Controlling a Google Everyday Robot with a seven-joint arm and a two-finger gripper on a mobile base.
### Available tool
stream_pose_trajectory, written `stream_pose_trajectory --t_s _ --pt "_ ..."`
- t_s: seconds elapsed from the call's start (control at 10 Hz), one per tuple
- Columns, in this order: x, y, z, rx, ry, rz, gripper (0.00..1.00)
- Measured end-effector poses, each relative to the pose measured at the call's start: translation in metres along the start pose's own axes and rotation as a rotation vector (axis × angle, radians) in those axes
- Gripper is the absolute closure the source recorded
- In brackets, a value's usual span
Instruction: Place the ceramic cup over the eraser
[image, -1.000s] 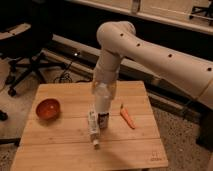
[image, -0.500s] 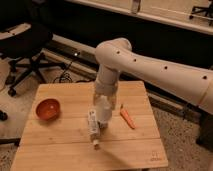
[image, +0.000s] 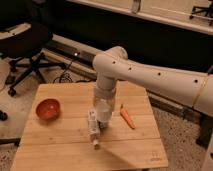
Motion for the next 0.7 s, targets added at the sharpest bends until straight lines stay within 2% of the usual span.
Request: stream_pose_trajectory --t_s 0.4,0.6,0.7 --pt "0.004 -0.004 -0.011 0.001 0.018 -0.019 1.00" --pt "-0.001 0.000 -0.005 -0.011 -0.012 -0.020 1.00" --pt "-0.007 0.004 0.004 -0.016 -0.043 -0.015 1.00"
